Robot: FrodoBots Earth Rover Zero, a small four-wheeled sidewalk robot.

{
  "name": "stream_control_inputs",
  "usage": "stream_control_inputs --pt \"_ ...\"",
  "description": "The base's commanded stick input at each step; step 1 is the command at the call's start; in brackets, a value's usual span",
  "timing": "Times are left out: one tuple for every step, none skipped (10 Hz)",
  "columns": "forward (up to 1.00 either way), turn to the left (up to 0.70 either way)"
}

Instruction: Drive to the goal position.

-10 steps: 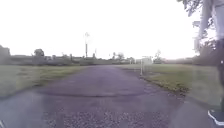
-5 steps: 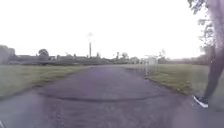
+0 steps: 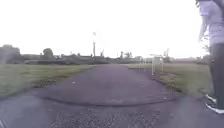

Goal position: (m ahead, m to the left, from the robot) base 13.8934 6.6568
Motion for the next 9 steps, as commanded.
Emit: stream_control_inputs --pt "0.63 0.08" --pt "0.70 0.00" --pt "0.70 0.00" --pt "0.70 0.00" --pt "0.70 0.00" --pt "0.70 0.00" --pt "0.70 0.00" --pt "0.70 0.00" --pt "0.70 0.00"
